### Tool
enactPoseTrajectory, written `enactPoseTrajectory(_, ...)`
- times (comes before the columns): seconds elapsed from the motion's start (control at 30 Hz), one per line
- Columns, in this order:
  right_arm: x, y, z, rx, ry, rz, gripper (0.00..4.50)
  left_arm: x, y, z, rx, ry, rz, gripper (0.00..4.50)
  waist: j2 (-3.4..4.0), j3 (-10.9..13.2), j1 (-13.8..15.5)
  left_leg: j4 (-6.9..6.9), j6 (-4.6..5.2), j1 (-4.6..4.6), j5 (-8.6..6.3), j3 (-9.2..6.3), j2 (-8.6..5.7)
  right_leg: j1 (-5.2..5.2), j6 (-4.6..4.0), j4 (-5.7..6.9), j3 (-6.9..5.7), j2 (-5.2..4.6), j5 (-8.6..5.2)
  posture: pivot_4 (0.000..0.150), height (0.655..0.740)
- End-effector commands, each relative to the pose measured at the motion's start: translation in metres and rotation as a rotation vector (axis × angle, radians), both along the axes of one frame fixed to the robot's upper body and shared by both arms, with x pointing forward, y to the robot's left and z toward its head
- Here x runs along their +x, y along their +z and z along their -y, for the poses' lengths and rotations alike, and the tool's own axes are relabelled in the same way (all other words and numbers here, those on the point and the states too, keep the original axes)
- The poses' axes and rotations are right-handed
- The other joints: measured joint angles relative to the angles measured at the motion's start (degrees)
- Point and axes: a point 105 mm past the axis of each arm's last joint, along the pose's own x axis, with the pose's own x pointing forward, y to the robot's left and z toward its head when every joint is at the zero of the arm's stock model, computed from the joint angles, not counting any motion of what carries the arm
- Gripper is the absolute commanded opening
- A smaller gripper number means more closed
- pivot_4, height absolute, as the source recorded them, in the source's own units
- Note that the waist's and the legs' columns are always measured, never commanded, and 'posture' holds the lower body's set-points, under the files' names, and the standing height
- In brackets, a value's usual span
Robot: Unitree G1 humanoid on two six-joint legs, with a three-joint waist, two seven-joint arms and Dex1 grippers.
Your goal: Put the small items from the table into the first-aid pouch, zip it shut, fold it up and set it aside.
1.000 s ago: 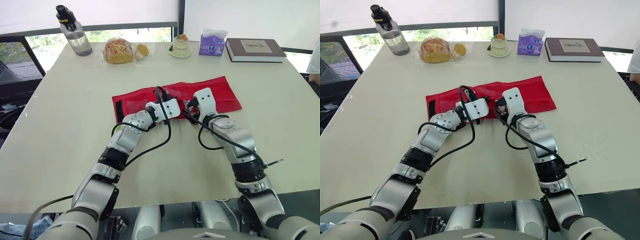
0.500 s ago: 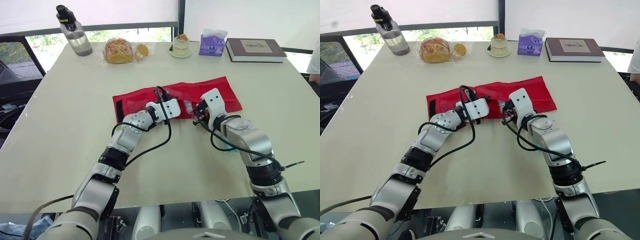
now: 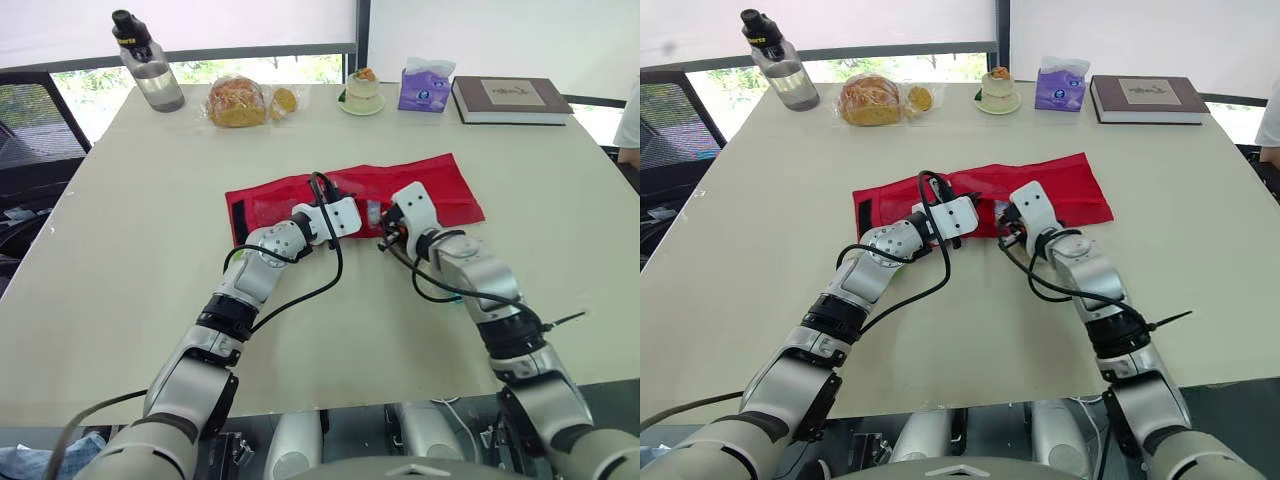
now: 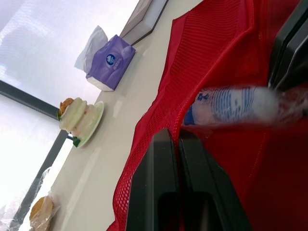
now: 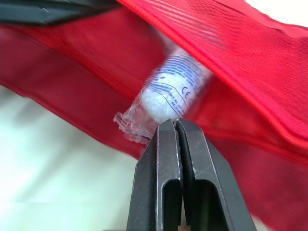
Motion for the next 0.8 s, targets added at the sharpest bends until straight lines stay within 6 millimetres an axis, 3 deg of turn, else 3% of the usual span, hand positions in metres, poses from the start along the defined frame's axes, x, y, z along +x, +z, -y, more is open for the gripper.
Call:
enactPoseTrajectory(0.03, 0.005, 0.019, -0.014, 0.026, 0.025, 0.081, 0.08, -0.001, 0.021, 0.005, -0.036, -0.026, 0.065, 0.00, 0.00, 0.0, 0.0, 0.00, 0.00, 0.00, 0.00, 0.00, 0.00, 0.00, 0.00, 0.00, 0.00, 0.00, 0.00, 0.150, 0.7400)
enactPoseTrajectory(0.17, 0.018, 0.023, -0.030, 0.049, 0.026, 0.100, 0.08, -0.001, 0.022, 0.004, -0.031, -0.026, 0.069, 0.00, 0.00, 0.0, -0.1, 0.00, 0.00, 0.00, 0.00, 0.01, 0.00, 0.00, 0.00, 0.00, 0.00, -0.01, 0.00, 0.150, 0.7400)
enactPoseTrajectory(0.43, 0.039, 0.016, -0.037, 0.025, -0.006, 0.152, 0.08, -0.002, 0.021, 0.005, -0.027, -0.032, 0.067, 0.00, 0.03, 0.0, -0.1, -0.01, 0.00, -0.01, 0.00, 0.02, 0.01, 0.00, -0.01, -0.02, 0.00, -0.02, 0.00, 0.150, 0.7400)
enactPoseTrajectory(0.63, 0.042, 0.018, -0.040, 0.064, -0.024, 0.197, 0.08, -0.003, 0.020, 0.007, -0.028, -0.039, 0.063, 0.00, 0.04, 0.0, -0.1, -0.02, 0.00, 0.01, 0.00, 0.02, 0.01, 0.00, -0.01, 0.01, 0.00, -0.02, 0.01, 0.150, 0.7400)
enactPoseTrajectory(0.8, 0.030, 0.019, -0.044, 0.080, 0.030, 0.225, 0.08, -0.001, 0.017, 0.005, -0.040, -0.031, 0.047, 0.00, 0.04, 0.0, -0.1, -0.02, 0.00, 0.00, 0.00, 0.01, 0.01, 0.00, -0.01, 0.01, 0.00, -0.02, 0.01, 0.150, 0.7400)
